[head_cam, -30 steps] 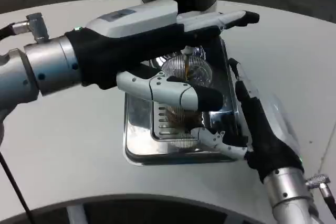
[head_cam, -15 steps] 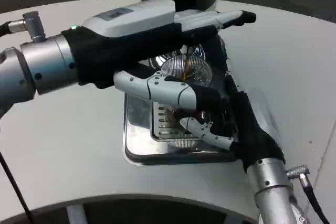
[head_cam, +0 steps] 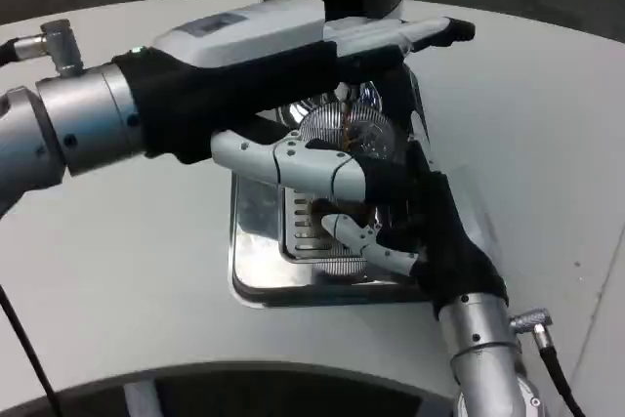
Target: Grasp the cup under the faucet to collect the drink, then remove the cup.
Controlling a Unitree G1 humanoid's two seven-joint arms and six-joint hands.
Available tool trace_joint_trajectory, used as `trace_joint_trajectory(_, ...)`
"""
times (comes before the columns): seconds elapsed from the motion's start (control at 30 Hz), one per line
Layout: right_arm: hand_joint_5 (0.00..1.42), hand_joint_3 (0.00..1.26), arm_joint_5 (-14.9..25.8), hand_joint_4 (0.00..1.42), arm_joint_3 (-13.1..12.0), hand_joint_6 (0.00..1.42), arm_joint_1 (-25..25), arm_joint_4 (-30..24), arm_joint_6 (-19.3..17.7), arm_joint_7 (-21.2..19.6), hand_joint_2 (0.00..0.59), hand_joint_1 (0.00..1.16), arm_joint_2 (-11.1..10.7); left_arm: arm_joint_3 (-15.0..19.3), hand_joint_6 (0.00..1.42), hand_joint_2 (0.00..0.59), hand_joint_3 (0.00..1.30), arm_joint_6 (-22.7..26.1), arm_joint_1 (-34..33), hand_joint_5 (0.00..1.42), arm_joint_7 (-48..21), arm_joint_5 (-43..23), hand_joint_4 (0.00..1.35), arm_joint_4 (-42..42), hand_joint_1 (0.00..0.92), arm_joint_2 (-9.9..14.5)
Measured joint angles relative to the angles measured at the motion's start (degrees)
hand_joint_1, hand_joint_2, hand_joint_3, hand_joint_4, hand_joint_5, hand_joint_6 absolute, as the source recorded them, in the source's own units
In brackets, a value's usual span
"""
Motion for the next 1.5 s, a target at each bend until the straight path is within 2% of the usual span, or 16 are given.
trace_joint_trajectory(0.63,0.02,0.0,1.38,0.02,0.26,0.07,-3.98,7.73,-4.06,-3.85,0.185,0.79,0.99,0.17,0.0,0.14,0.0,0.13,0.18,0.02,0.46,0.05,0.0,-0.21,0.0,0.67)
trace_joint_trajectory(0.77,0.03,0.0,1.7,0.03,0.18,0.08,-4.49,8.66,-4.8,-4.2,0.185,0.79,1.05,0.62,0.0,0.154,0.0,0.0,0.69,0.03,1.0,-0.09,0.0,-0.21,0.0,0.67)
trace_joint_trajectory(0.9,0.04,0.0,2.48,0.05,0.15,0.09,-5.05,9.92,-6.04,-4.54,0.185,0.79,1.09,3.72,0.0,0.17,0.0,-1.05,3.16,0.04,4.53,-0.09,0.0,-0.14,0.0,0.22)
trace_joint_trajectory(1.07,0.05,0.0,2.7,0.07,0.13,0.09,-5.94,10.96,-6.81,-5.14,0.188,0.79,1.12,10.03,0.0,0.175,0.0,-6.22,6.21,0.04,12.84,-2.09,0.0,-0.12,0.0,-3.83)
trace_joint_trajectory(1.33,0.07,0.0,2.89,0.1,0.12,0.13,-7.42,13.2,-7.81,-5.85,0.188,0.81,1.31,11.1,0.02,0.191,0.0,-7.15,7.69,0.06,14.27,-2.19,0.0,0.34,0.0,-4.07)
trace_joint_trajectory(1.43,0.14,0.02,3.63,0.18,-0.05,0.22,-8.19,14.69,-8.74,-5.87,0.19,0.84,1.56,11.13,0.02,0.192,0.0,-7.29,7.81,0.06,14.28,-2.19,0.0,0.52,0.0,-4.06)
trace_joint_trajectory(1.47,0.19,0.05,3.71,0.23,-0.12,0.27,-8.31,14.83,-8.81,-5.91,0.191,0.85,1.66,11.13,0.02,0.192,0.0,-7.37,7.81,0.06,14.27,-2.19,0.0,0.52,0.0,-4.06)
trace_joint_trajectory(1.5,0.29,0.14,3.84,0.33,-0.22,0.38,-8.79,15.45,-9.12,-6.17,0.194,0.87,1.83,11.16,0.02,0.193,0.0,-7.48,7.82,0.06,14.28,-2.19,0.0,0.53,0.0,-4.06)
